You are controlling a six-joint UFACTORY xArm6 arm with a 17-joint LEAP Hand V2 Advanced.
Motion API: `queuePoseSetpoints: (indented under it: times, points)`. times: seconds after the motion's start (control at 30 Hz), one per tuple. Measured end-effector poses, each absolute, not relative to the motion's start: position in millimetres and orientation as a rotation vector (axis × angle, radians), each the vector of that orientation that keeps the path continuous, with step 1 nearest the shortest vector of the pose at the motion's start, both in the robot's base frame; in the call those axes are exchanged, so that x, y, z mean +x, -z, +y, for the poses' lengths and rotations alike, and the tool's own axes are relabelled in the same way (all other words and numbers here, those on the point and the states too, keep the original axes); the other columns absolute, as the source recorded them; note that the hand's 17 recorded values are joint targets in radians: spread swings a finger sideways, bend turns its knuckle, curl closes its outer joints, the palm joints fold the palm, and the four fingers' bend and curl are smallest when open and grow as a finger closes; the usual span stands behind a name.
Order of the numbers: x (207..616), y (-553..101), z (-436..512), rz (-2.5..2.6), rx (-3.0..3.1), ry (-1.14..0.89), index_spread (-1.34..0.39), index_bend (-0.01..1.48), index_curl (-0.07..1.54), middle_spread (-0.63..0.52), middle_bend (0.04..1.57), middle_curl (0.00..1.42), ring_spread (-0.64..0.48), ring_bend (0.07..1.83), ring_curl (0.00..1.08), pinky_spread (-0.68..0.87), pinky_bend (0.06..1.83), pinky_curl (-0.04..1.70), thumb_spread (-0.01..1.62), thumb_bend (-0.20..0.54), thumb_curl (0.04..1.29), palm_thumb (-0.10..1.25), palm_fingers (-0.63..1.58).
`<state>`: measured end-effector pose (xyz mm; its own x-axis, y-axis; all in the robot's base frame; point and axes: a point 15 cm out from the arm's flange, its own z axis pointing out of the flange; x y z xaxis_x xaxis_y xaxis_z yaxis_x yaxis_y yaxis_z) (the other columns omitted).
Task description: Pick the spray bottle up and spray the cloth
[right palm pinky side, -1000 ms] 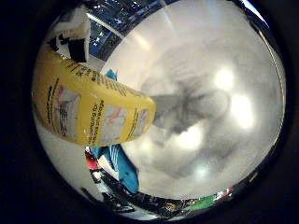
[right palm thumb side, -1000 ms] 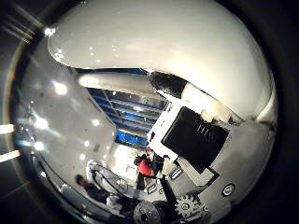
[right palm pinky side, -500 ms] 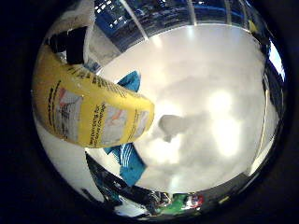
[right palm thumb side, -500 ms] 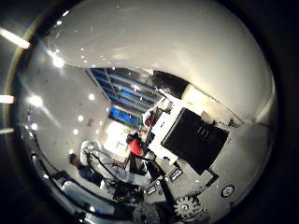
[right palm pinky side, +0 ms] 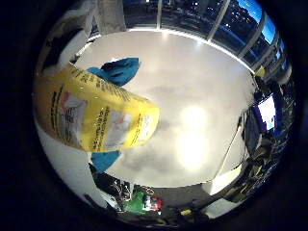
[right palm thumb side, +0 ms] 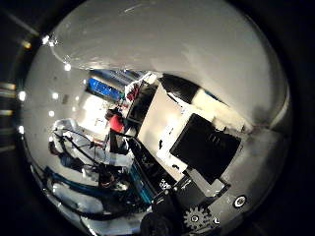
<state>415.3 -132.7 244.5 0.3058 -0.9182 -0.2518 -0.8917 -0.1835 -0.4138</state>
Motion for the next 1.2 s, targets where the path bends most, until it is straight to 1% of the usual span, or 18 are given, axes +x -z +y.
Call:
queuePoseSetpoints:
  times: [0.2, 0.37, 0.73, 0.87, 1.07, 1.2]
  points:
    - [420.2, -251.2, -150.0, 1.687, -2.266, 0.221, -0.25, 1.11, 0.96, -0.11, 1.41, 0.77, -0.22, 1.38, 0.8, -0.14, 1.05, 1.48, 1.05, -0.014, 0.6, 1.07, 1.09]
    - [413.9, -254.9, -154.5, 1.757, -2.393, 0.277, -0.25, 1.11, 0.96, -0.11, 1.41, 0.76, -0.22, 1.37, 0.8, -0.14, 1.04, 1.5, 1.04, -0.016, 0.61, 1.06, 1.1]
    - [414.0, -291.6, -147.9, 1.832, -2.546, 0.514, -0.25, 1.11, 0.95, -0.11, 1.41, 0.76, -0.23, 1.37, 0.81, -0.14, 1.03, 1.52, 1.04, -0.017, 0.62, 1.03, 1.1]
    - [413.3, -280.4, -132.5, 1.843, -2.542, 0.485, -0.25, 1.11, 0.95, -0.11, 1.41, 0.75, -0.23, 1.36, 0.82, -0.14, 1.03, 1.52, 1.04, -0.015, 0.62, 1.03, 1.1]
    - [395.1, -221.9, -102.3, 1.834, -2.592, 0.415, -0.25, 1.11, 0.95, -0.11, 1.41, 0.75, -0.23, 1.36, 0.82, -0.14, 1.03, 1.53, 1.04, -0.015, 0.63, 1.02, 1.11]
    - [392.6, -218.2, -98.5, 1.841, -2.593, 0.404, -0.25, 1.11, 0.95, -0.11, 1.41, 0.75, -0.23, 1.36, 0.83, -0.14, 1.03, 1.53, 1.04, -0.014, 0.63, 1.02, 1.11]
